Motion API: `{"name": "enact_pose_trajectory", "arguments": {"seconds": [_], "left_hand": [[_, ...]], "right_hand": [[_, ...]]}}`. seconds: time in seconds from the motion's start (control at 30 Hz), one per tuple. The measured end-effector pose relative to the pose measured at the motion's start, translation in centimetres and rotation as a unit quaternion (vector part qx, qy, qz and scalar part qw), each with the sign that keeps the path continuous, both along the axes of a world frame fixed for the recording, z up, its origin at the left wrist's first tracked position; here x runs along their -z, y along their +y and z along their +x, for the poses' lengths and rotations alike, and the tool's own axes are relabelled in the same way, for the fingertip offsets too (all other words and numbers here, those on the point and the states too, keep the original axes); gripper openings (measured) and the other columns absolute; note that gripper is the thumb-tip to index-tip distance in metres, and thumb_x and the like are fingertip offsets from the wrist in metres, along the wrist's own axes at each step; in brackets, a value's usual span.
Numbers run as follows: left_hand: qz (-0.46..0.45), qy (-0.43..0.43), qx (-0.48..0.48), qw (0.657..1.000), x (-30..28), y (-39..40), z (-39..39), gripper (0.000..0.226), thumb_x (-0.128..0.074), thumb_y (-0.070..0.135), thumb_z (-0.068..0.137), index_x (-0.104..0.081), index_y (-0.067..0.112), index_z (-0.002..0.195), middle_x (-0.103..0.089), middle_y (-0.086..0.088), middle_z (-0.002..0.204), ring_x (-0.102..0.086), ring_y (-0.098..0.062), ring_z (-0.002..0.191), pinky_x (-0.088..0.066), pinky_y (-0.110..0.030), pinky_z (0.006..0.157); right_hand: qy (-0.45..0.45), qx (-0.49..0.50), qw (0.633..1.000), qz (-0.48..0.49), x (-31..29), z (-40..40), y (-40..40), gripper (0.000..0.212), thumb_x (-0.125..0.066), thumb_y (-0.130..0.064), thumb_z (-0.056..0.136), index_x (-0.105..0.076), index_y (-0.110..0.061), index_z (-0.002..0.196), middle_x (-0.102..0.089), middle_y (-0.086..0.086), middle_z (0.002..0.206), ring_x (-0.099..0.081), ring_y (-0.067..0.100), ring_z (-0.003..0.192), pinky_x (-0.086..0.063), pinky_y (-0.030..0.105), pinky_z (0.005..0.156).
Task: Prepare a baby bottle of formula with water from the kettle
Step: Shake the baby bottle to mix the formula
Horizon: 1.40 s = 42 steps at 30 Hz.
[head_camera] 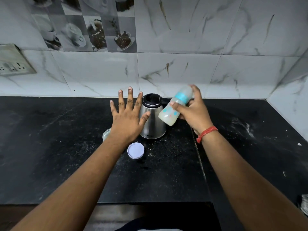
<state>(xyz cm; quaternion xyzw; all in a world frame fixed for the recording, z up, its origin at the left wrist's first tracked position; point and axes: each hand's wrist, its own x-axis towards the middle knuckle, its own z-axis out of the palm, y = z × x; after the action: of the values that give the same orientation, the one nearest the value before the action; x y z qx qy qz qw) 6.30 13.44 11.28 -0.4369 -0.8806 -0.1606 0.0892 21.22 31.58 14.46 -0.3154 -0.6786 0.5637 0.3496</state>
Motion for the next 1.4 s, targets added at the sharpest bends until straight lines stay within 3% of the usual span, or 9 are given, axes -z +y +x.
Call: {"name": "enact_pose_trajectory", "arguments": {"seconds": [0.1,0.2,0.47,0.6,0.83,0.93,1.03,1.13,1.4], "left_hand": [[0.004,-0.013,-0.004,1.000,0.0,0.2,0.0,0.080,0.000,0.074,0.094,0.008,0.033,0.163,0.023,-0.003,0.171,0.026,-0.033,0.155,0.007,-0.066,0.123],[-0.003,-0.002,-0.001,1.000,0.0,0.2,0.0,0.080,0.000,0.073,0.094,0.008,0.033,0.163,0.023,-0.002,0.171,0.025,-0.033,0.156,0.006,-0.066,0.123],[0.000,-0.012,-0.001,1.000,0.1,0.5,-0.3,0.080,-0.001,0.073,0.094,0.009,0.034,0.163,0.024,-0.002,0.170,0.027,-0.033,0.155,0.008,-0.065,0.123],[0.000,-0.014,0.001,1.000,0.3,0.8,-0.4,0.080,-0.001,0.073,0.094,0.009,0.034,0.163,0.023,-0.002,0.171,0.027,-0.033,0.155,0.007,-0.066,0.123],[-0.004,-0.012,0.004,1.000,0.2,1.3,-0.8,0.080,0.000,0.073,0.094,0.010,0.034,0.162,0.023,-0.003,0.171,0.027,-0.033,0.155,0.008,-0.065,0.123],[-0.009,-0.017,0.001,1.000,0.1,1.6,-1.1,0.081,0.002,0.074,0.093,0.012,0.034,0.162,0.025,-0.003,0.170,0.028,-0.033,0.155,0.009,-0.065,0.123],[-0.013,-0.010,0.003,1.000,0.2,1.7,-1.4,0.081,0.002,0.074,0.092,0.011,0.033,0.162,0.024,-0.003,0.170,0.026,-0.034,0.155,0.007,-0.066,0.123],[-0.009,-0.017,0.002,1.000,0.1,2.2,-1.8,0.082,0.002,0.074,0.092,0.010,0.033,0.163,0.023,-0.004,0.171,0.025,-0.034,0.155,0.007,-0.066,0.123],[-0.012,-0.014,0.008,1.000,0.4,2.9,-2.4,0.081,0.001,0.073,0.093,0.012,0.033,0.162,0.027,-0.003,0.170,0.028,-0.033,0.154,0.007,-0.066,0.123]], "right_hand": [[0.063,0.094,0.994,-0.008,0.3,0.1,0.5,0.083,-0.083,-0.043,0.072,-0.031,-0.054,0.135,-0.067,-0.001,0.115,-0.072,0.020,0.100,-0.061,0.051,0.086],[-0.001,0.009,1.000,0.014,0.1,0.0,0.0,0.086,-0.085,-0.042,0.069,-0.032,-0.054,0.135,-0.068,0.006,0.116,-0.073,0.023,0.100,-0.062,0.052,0.084],[0.030,0.065,0.997,0.028,-0.1,0.1,0.9,0.079,-0.083,-0.049,0.065,-0.031,-0.066,0.122,-0.068,0.000,0.114,-0.073,0.020,0.098,-0.061,0.052,0.087],[-0.023,-0.016,0.999,0.025,-0.3,-0.1,1.3,0.087,-0.084,-0.047,0.063,-0.034,-0.053,0.134,-0.067,0.004,0.118,-0.072,0.022,0.101,-0.062,0.052,0.085],[-0.022,-0.007,0.999,0.026,0.0,-0.5,1.7,0.083,-0.085,-0.042,0.068,-0.034,-0.052,0.133,-0.065,0.003,0.118,-0.072,0.022,0.101,-0.062,0.050,0.085],[0.045,0.101,0.994,0.024,0.0,-0.7,2.5,0.080,-0.082,-0.039,0.075,-0.030,-0.049,0.135,-0.065,-0.003,0.112,-0.072,0.019,0.097,-0.061,0.051,0.087],[-0.010,0.011,0.999,0.030,-0.4,-1.2,2.3,0.087,-0.085,-0.045,0.064,-0.034,-0.053,0.134,-0.068,0.004,0.115,-0.073,0.023,0.098,-0.061,0.052,0.085],[0.039,0.088,0.995,0.037,-0.1,-1.6,2.7,0.084,-0.083,-0.041,0.071,-0.031,-0.049,0.136,-0.068,0.002,0.111,-0.073,0.020,0.093,-0.061,0.051,0.085],[0.012,0.043,0.998,0.035,-0.6,-2.6,3.3,0.083,-0.081,-0.046,0.072,-0.030,-0.045,0.137,-0.067,0.002,0.111,-0.073,0.022,0.095,-0.062,0.051,0.083]]}}
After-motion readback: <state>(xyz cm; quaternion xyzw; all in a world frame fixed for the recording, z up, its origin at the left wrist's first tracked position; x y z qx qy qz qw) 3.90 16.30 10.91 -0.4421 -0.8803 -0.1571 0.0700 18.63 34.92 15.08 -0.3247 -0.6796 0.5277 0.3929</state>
